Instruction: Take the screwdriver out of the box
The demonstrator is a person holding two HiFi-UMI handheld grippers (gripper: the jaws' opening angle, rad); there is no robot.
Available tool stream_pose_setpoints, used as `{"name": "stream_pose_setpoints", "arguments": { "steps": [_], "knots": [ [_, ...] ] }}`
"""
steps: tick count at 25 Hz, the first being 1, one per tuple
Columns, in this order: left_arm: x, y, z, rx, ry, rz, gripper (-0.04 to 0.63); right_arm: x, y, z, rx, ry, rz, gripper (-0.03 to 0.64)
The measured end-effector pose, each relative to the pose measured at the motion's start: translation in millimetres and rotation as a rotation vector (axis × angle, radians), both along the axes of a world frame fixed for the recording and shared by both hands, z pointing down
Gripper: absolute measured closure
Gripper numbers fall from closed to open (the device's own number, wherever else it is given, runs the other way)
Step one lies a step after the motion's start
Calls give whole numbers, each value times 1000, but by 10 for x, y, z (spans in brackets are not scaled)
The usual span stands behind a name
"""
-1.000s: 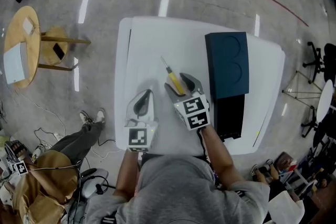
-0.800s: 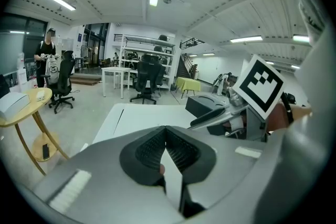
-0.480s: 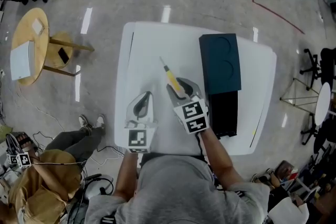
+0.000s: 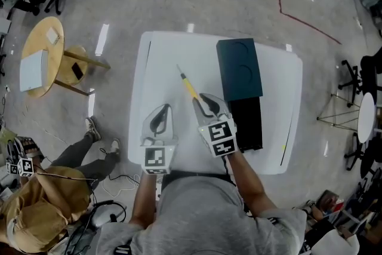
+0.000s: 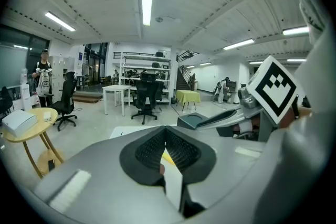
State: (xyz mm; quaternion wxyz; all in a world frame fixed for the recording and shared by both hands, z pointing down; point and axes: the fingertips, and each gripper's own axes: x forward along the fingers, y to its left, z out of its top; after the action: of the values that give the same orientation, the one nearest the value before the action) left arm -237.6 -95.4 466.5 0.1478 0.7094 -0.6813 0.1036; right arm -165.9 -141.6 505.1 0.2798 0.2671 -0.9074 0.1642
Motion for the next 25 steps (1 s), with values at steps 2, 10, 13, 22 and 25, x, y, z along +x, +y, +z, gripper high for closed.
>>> {"name": "stream_pose_setpoints", "arguments": {
  "steps": [2, 10, 13, 22, 25],
  "knots": [
    [89, 70, -110, 19, -13, -8, 583, 156, 50, -112, 28, -13, 16, 557],
    [347, 374, -454, 69, -42, -24, 583, 640, 240, -482, 108, -58, 73, 594],
    [549, 539, -551, 85, -52, -25, 583, 900, 374, -612, 132, -86, 88, 604],
    [794, 883, -841, 140, -92, -27, 583, 1248, 698, -937, 214, -138, 86, 614],
    [916, 1048, -887, 146, -101, -32, 583, 1392, 846, -1024, 236, -152, 76, 614]
  ]
}}
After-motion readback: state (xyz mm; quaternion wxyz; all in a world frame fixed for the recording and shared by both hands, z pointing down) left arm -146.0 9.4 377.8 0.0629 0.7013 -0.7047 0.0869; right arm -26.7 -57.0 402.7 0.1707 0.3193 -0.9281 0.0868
